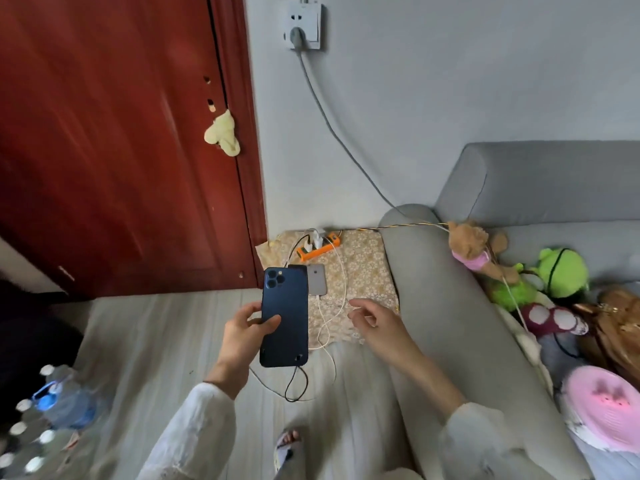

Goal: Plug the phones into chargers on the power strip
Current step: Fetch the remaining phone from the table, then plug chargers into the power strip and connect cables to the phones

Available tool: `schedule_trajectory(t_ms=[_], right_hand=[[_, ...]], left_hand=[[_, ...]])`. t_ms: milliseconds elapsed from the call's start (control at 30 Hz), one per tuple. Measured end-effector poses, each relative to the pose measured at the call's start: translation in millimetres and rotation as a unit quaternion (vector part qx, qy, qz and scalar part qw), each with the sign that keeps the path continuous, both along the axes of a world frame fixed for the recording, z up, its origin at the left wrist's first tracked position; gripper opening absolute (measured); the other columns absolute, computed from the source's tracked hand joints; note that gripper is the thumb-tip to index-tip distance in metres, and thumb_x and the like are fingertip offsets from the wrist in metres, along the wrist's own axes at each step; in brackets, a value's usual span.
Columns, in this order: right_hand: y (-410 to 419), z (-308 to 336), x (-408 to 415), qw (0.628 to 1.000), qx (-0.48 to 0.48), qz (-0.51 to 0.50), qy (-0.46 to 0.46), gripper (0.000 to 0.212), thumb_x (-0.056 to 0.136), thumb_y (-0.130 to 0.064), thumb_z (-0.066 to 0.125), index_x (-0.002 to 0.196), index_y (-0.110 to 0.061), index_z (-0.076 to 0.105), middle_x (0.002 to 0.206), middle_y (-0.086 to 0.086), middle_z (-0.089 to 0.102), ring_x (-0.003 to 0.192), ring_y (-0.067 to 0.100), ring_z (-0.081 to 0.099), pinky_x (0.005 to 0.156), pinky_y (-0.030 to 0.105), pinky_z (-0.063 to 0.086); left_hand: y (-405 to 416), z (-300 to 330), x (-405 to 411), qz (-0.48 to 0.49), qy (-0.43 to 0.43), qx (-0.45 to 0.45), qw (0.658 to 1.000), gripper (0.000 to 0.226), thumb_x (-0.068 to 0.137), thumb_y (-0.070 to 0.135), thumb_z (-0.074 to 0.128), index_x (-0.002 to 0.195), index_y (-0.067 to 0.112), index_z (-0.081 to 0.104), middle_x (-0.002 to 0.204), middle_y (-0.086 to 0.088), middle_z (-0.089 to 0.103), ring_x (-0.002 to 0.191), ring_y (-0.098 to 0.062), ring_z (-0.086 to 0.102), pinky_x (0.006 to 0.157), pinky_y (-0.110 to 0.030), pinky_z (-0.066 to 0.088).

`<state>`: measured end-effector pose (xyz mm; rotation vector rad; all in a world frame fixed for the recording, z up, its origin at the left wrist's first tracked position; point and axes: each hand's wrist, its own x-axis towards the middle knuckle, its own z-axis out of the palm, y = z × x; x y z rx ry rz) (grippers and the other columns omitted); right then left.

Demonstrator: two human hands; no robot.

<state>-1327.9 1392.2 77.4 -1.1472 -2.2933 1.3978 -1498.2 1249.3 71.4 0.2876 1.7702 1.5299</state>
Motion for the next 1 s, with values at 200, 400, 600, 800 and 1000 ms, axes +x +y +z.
schedule_trajectory(t_ms=[200, 400, 600, 800, 1000], right_hand=[[82.2, -27.7, -63.7, 0.998, -0.042, -0.002, -0.054, 0.032, 0.094, -0.027, 0.049, 0.123, -0.015, 0.056, 0.123, 0.002, 0.059, 0.109, 0.011, 0.056, 0.094, 0.026, 0.045], [146.4, -69.6, -105.5, 0.982, -0.174, -0.051, -0.054, 0.026, 0.094, -0.026, 0.047, 0.114, -0.014, 0.060, 0.101, 0.001, 0.067, 0.091, 0.014, 0.064, 0.082, 0.032, 0.053], [231.3, -117.8, -134.5, 0.944, -0.306, -0.123, -0.017, 0.011, 0.090, -0.010, 0.055, 0.098, -0.005, 0.062, 0.087, 0.007, 0.067, 0.072, 0.016, 0.065, 0.063, 0.025, 0.056], [338.1, -189.9, -152.7, 0.903, -0.390, -0.169, -0.059, 0.012, 0.088, 0.005, 0.052, 0.097, -0.001, 0.058, 0.093, 0.016, 0.063, 0.080, 0.026, 0.062, 0.067, 0.032, 0.052], [404.2, -277.3, -155.4, 0.889, -0.395, -0.191, -0.134, 0.012, 0.090, 0.001, 0.050, 0.094, -0.009, 0.056, 0.091, 0.010, 0.060, 0.080, 0.023, 0.059, 0.068, 0.029, 0.051]], left_hand=[[98.0, -32.4, -54.4, -0.041, -0.041, -0.031, 0.998, 0.025, 0.086, 0.000, 0.056, 0.109, 0.009, 0.056, 0.096, -0.015, 0.066, 0.085, -0.027, 0.061, 0.067, -0.031, 0.051], [176.6, -70.0, -71.7, -0.069, -0.100, -0.059, 0.991, 0.025, 0.085, -0.005, 0.054, 0.104, 0.012, 0.056, 0.085, -0.008, 0.066, 0.073, -0.014, 0.061, 0.049, -0.012, 0.050], [264.4, -115.2, -83.4, -0.069, -0.117, -0.100, 0.986, 0.027, 0.087, -0.001, 0.054, 0.110, 0.014, 0.055, 0.087, -0.006, 0.066, 0.073, -0.010, 0.063, 0.052, -0.014, 0.050], [365.2, -180.7, -83.6, -0.083, -0.100, -0.162, 0.978, 0.032, 0.089, 0.003, 0.052, 0.119, 0.012, 0.055, 0.100, -0.013, 0.068, 0.089, -0.025, 0.065, 0.078, -0.036, 0.056], [415.2, -269.8, -93.0, -0.186, -0.015, -0.260, 0.948, 0.033, 0.091, 0.009, 0.045, 0.122, 0.014, 0.055, 0.099, -0.006, 0.066, 0.081, -0.020, 0.062, 0.071, -0.028, 0.051]])
